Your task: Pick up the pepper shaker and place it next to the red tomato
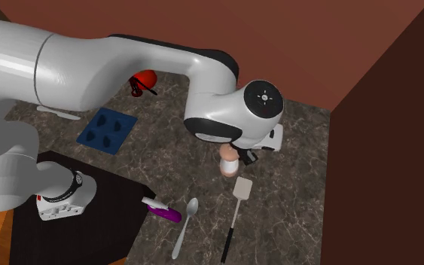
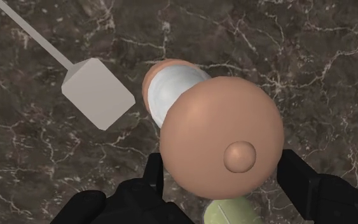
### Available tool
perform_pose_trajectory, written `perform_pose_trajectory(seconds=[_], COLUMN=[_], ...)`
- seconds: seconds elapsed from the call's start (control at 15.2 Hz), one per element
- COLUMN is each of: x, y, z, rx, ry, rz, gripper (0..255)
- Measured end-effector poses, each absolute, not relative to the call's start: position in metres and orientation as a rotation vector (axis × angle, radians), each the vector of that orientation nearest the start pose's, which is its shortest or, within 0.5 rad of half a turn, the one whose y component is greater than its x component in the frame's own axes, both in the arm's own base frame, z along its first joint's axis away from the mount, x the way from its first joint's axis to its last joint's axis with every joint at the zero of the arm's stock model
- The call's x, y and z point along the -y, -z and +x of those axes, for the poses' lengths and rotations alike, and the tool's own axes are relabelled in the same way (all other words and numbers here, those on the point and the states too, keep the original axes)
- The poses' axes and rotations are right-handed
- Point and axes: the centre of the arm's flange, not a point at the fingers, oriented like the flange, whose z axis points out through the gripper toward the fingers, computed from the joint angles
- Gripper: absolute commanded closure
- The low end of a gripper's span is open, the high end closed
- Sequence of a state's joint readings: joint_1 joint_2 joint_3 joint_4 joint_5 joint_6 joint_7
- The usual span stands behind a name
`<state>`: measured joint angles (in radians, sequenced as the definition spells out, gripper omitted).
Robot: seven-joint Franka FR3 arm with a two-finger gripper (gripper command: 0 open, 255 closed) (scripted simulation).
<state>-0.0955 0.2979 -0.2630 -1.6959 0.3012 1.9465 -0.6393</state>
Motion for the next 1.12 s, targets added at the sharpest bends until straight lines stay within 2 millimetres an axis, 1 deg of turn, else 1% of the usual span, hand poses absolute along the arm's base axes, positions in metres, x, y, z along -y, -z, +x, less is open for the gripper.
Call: perform_pose_trajectory(seconds=[1.12], x=[0.192], y=[-0.514], z=[0.61], rx=[0.257], ry=[0.099], rz=[-2.936], gripper=[255])
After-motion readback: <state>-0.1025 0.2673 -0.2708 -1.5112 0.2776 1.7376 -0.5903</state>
